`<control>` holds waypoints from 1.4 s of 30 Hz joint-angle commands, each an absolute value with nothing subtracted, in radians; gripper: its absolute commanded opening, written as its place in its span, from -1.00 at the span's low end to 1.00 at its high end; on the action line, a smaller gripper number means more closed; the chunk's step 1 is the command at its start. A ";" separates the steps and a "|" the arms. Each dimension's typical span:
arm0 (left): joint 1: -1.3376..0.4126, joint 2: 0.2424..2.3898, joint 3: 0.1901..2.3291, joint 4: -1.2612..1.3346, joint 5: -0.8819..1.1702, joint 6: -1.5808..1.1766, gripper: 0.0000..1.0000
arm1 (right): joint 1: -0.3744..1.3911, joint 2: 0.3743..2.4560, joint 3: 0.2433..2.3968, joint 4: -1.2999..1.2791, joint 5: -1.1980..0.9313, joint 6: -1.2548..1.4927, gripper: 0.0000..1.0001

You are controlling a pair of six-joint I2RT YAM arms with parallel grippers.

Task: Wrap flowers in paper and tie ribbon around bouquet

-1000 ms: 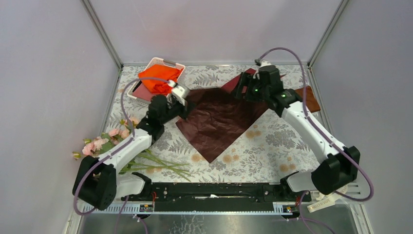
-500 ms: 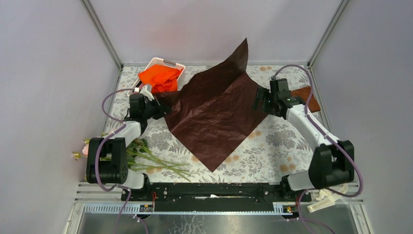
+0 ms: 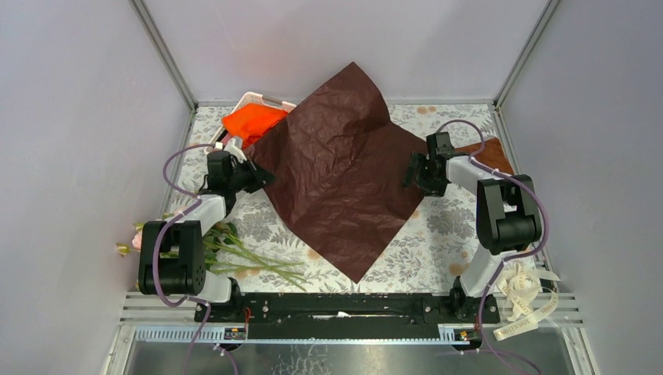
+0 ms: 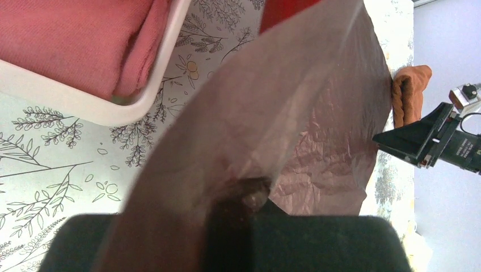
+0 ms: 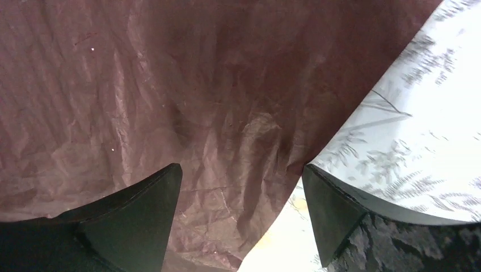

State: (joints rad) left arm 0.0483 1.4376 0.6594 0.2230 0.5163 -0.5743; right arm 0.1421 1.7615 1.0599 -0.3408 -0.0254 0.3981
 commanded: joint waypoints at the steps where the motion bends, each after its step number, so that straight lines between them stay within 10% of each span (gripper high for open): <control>1: 0.054 1.410 0.648 0.230 0.509 -0.557 -1.00 | 0.146 1.827 1.083 -0.267 -0.149 0.445 0.70; 17: 0.028 1.407 0.634 0.262 0.494 -0.528 -1.00 | 0.211 1.925 1.144 -0.010 -0.436 0.642 0.50; 26: 0.023 1.387 0.638 0.262 0.490 -0.488 -1.00 | 0.221 1.865 1.235 -0.147 -0.225 0.548 -0.99; 36: -0.150 1.440 0.720 0.259 0.436 -0.371 -1.00 | 0.218 1.491 1.241 -0.404 0.369 0.260 -1.00; 42: -0.196 1.569 0.814 0.255 0.378 -0.380 -1.00 | 0.134 1.378 1.093 -0.384 0.375 0.308 -1.00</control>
State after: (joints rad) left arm -0.1833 1.4944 0.7509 0.2314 0.4450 -0.4049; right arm 0.1940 1.3930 1.1851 -0.3538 0.2817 0.3134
